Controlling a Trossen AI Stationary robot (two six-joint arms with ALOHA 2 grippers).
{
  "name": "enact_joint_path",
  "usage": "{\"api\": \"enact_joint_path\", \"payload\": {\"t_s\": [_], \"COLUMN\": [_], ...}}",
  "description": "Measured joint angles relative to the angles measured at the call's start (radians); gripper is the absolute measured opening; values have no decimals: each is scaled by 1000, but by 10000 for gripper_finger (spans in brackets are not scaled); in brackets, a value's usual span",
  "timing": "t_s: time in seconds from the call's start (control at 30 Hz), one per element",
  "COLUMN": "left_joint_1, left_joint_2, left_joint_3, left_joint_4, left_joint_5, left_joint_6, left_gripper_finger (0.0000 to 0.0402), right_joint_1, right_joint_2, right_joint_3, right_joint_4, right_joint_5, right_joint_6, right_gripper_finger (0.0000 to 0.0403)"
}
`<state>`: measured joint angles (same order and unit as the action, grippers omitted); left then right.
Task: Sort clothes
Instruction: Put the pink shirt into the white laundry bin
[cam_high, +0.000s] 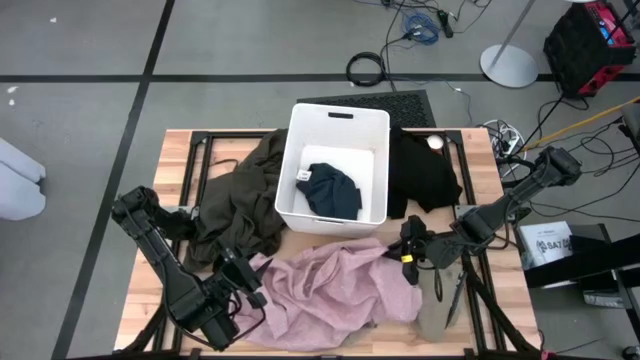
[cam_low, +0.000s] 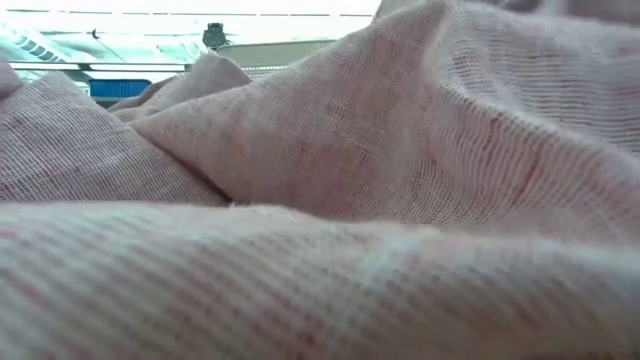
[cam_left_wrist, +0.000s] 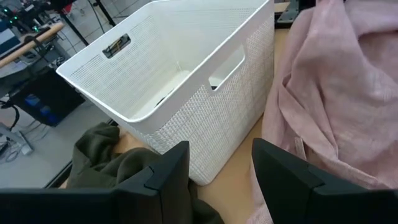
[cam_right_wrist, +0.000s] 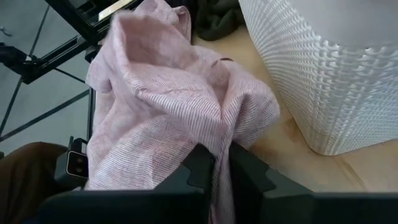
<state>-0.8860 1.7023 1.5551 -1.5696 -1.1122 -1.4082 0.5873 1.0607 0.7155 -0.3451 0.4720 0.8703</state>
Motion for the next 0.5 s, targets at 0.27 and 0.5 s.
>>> {"api": "enact_joint_path", "payload": {"t_s": [0.27,0.5], "left_joint_1": [0,0], "left_joint_2": [0,0], "left_joint_3": [0,0], "left_joint_4": [0,0], "left_joint_5": [0,1], "left_joint_6": [4,7], "left_gripper_finger": [185,185], "right_joint_1": [0,0], "right_joint_2": [25,117], "right_joint_3": [0,0], "right_joint_4": [5,129], "right_joint_5": [-4,-26], "right_joint_6": [5,23], "right_gripper_finger": [44,3]}}
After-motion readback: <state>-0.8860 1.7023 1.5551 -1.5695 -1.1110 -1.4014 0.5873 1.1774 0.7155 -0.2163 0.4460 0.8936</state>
